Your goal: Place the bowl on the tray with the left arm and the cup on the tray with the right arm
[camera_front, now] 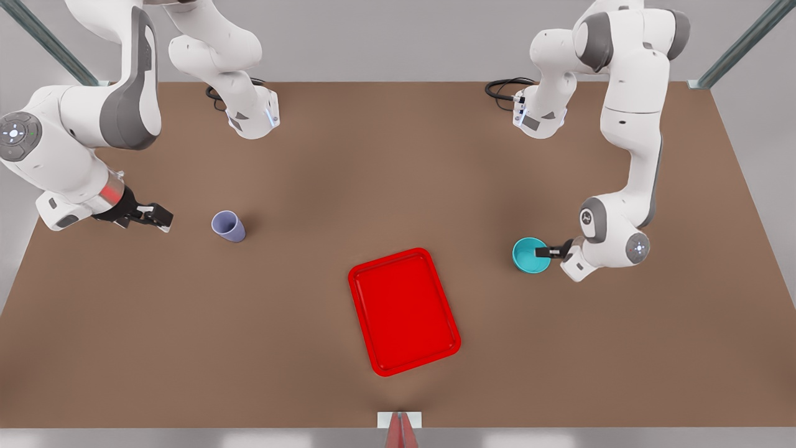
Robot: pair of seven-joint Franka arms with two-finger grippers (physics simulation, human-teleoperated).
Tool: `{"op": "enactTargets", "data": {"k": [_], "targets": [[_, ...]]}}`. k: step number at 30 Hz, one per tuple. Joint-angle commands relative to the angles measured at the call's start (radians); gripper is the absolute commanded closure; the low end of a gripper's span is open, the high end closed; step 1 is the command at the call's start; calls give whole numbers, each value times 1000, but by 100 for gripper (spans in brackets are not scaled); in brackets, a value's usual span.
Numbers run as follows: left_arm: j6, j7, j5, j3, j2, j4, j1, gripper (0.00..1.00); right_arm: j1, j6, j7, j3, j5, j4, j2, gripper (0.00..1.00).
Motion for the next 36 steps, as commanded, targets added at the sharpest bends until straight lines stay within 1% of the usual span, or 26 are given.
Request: {"op": "enactTargets", "data": {"k": [1,5,6,7,8,9,10,11,12,13,15,17,19,20,30,32,34,36], "targets": [[0,0,-3,0,1,0,0,0,-1,0,1,0,0,0,0,0],[-9,0,-4,-2,4,0,-2,1,1,2,4,1,0,0,0,0],[-8,0,-4,-2,4,0,-2,15,1,2,4,1,0,0,0,0],[-3,0,-4,-2,5,2,-3,22,1,2,4,1,0,0,0,0],[0,0,-4,-2,7,3,-3,27,1,2,4,1,0,2,0,0],[3,0,-6,-2,7,6,-3,29,-1,2,-1,0,0,0,0,0],[5,-2,-6,-2,8,6,-3,35,1,2,2,1,0,2,0,0],[5,0,-6,-2,16,8,-3,40,1,2,2,1,0,0,0,0],[23,-2,-6,-2,22,11,-5,42,1,3,2,1,0,0,0,0],[28,-6,-6,-2,25,14,-6,50,1,2,1,1,0,0,0,0],[28,-11,-6,-2,25,15,-9,59,1,2,1,1,0,0,0,0],[17,-11,-6,-2,24,22,-11,70,-1,2,-1,1,0,0,0,0],[11,-14,-6,-2,22,26,-11,76,-2,2,-2,0,2,-2,0,0],[12,-14,-6,-2,24,26,-11,79,-2,2,-2,0,2,-2,0,0],[12,-17,-11,-2,34,38,-11,79,-2,2,-4,0,2,-2,1,0],[3,-17,-83,-2,25,46,-11,79,-2,2,-4,0,2,0,1,0],[-12,-15,-103,-2,19,52,-11,79,-2,2,-4,0,2,-2,1,0],[-57,-47,-135,-2,-1,100,-44,79,-2,2,-7,0,2,-2,1,0]]}}
